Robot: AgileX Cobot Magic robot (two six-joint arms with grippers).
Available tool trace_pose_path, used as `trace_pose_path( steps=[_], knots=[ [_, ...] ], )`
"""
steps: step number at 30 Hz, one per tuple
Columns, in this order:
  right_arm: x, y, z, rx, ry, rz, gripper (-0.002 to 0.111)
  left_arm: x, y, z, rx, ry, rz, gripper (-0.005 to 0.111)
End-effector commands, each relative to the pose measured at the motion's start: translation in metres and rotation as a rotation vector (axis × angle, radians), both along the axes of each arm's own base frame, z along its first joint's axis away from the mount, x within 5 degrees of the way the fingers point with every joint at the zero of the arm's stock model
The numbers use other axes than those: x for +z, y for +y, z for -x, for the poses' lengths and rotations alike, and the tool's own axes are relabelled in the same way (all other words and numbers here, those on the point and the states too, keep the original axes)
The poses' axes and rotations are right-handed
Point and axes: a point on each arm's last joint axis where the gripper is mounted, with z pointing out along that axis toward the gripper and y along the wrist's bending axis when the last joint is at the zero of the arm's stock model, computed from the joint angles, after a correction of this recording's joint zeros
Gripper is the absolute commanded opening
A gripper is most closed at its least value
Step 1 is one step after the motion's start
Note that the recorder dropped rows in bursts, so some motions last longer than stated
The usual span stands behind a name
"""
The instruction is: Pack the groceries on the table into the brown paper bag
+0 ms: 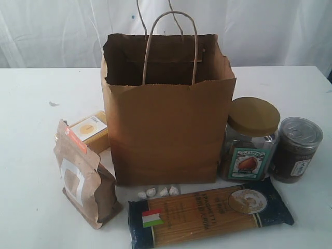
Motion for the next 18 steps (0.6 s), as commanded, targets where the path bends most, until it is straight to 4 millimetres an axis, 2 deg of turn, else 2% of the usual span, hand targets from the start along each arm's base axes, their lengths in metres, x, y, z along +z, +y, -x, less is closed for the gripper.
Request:
trace_pose_path(
  steps=[1, 4, 7, 12, 18],
  knots=[
    [0.0, 0.0, 0.0, 0.004, -0.005, 0.004, 0.0, 0.015, -0.002, 0.008, -0.035, -0.002, -0.105, 0.001],
    [0.0, 0.0, 0.0, 0.004, -0.005, 0.004, 0.0, 0.013, -0.003, 0.008, -0.049, 0.016, -0.198, 0.001],
    [0.0, 0.0, 0.0, 0.004, -0.005, 0.004, 0.0, 0.0, -0.004, 0.005, -0.064, 0.063, -0.257, 0.001],
    [0.0, 0.0, 0.0, 0.004, -0.005, 0.004, 0.0, -0.032, -0.003, -0.003, -0.065, 0.138, -0.253, 0.001],
    [0.0, 0.0, 0.0, 0.004, -0.005, 0.004, 0.0, -0.044, 0.001, -0.01, -0.015, 0.073, -0.246, 0.001]
  ],
)
